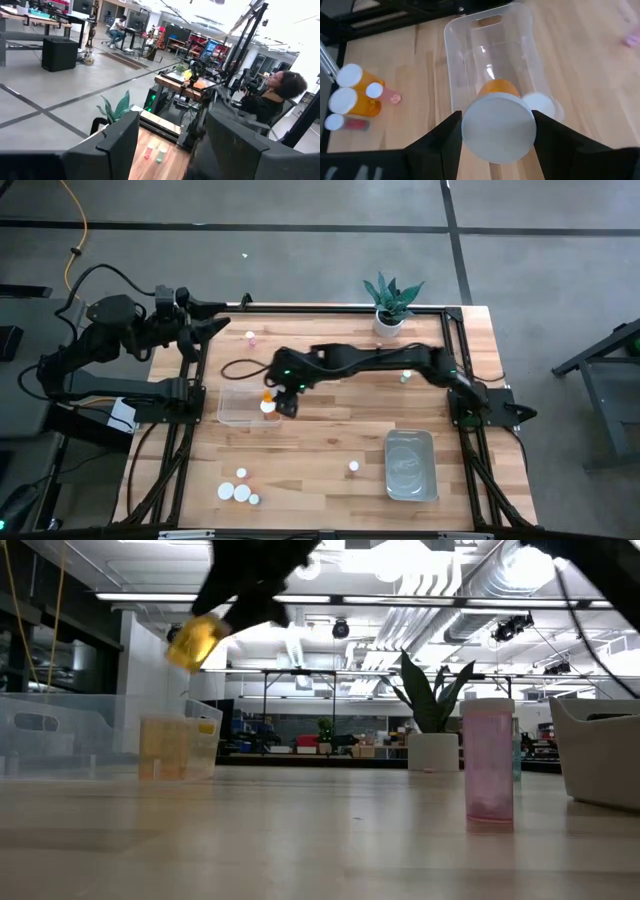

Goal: Pick and place medicine bottles into bin by pill shape (circle, oval)
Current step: Put the large orange pill bottle into the transparent bin

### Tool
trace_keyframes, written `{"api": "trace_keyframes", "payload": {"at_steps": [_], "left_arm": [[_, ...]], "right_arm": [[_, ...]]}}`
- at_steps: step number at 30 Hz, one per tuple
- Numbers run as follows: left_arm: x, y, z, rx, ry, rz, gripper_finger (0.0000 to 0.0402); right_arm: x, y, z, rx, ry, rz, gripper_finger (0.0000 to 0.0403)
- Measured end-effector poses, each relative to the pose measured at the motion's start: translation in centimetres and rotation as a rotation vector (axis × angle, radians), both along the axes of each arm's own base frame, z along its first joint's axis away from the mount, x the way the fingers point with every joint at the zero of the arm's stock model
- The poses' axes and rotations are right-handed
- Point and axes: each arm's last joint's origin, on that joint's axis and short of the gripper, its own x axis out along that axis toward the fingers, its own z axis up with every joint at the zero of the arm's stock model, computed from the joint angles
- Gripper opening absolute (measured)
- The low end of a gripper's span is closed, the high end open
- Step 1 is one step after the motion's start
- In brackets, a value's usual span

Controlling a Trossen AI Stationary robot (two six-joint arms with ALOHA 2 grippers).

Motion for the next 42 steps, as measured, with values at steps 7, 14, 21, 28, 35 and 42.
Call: {"api": "trace_keyframes", "payload": {"at_steps": [7, 14, 21, 28, 35, 42], "left_arm": [[0.0, 0.0, 0.0, -0.008, -0.005, 0.004, 0.022], [0.0, 0.0, 0.0, -0.008, -0.005, 0.004, 0.022], [0.0, 0.0, 0.0, -0.008, -0.005, 0.006, 0.022], [0.0, 0.0, 0.0, -0.008, -0.005, 0.006, 0.022], [0.1, 0.0, 0.0, -0.009, -0.003, 0.006, 0.022], [0.0, 0.1, 0.0, -0.009, -0.003, 0.015, 0.022]], "right_arm": [[3.1, -0.8, -3.7, 0.028, -0.022, 0.001, 0.0181], [3.1, -2.0, -5.7, 0.04, 0.003, -0.069, 0.0181], [3.0, -2.2, -5.7, 0.037, 0.007, -0.063, 0.0186], [2.5, -1.4, -5.9, 0.063, 0.074, 0.082, 0.0187], [2.2, -1.1, -6.1, 0.055, 0.105, 0.111, 0.0188], [2.0, -1.1, -6.2, 0.068, 0.123, 0.118, 0.0198]]}}
